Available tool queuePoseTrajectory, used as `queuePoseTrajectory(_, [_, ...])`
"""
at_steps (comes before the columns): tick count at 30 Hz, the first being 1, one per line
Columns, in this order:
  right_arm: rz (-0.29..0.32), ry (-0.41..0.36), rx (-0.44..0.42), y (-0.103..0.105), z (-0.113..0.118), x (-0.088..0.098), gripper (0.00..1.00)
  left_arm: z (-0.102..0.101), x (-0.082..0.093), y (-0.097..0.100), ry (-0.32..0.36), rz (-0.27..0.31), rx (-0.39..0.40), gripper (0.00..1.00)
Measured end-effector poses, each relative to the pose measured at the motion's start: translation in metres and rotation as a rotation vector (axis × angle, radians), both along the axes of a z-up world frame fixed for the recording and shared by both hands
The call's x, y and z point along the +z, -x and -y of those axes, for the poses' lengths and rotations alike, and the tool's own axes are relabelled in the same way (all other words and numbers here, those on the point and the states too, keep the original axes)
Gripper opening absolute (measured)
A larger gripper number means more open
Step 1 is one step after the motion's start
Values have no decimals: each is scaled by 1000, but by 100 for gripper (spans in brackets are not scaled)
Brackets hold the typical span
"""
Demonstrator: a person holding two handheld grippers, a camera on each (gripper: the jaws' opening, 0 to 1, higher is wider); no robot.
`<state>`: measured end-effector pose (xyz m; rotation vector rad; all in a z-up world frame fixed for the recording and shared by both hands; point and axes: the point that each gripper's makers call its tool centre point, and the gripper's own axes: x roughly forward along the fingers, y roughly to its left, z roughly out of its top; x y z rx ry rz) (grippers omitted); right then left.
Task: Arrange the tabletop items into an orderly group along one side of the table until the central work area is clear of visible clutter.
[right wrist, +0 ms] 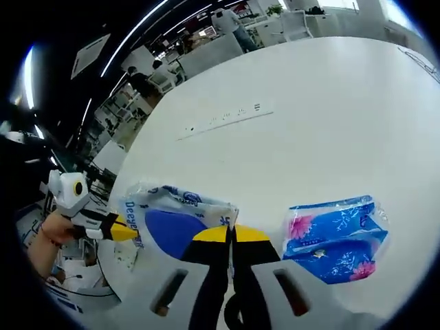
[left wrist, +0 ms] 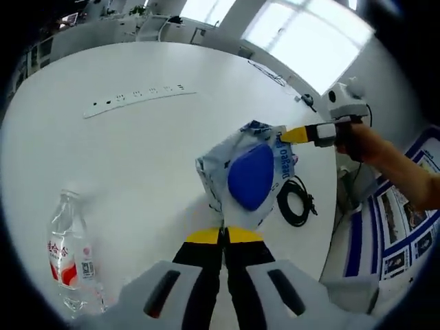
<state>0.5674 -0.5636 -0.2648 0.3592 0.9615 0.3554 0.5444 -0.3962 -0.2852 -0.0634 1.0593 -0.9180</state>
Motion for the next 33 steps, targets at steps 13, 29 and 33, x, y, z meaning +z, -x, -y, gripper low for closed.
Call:
queuePoseTrajectory(13, [-38,104,35,-6,2,-22,0,1,-22,-1,-6,-69,13,0])
queuePoseTrajectory(29, [-62,178,57,-19,9,-41,0,3,-40,-9,-1,-105,38,0])
queuePoseTrajectory(33, [-69,185,56,-20,10,-45,0,2,-42,-9,4,-114,50,0])
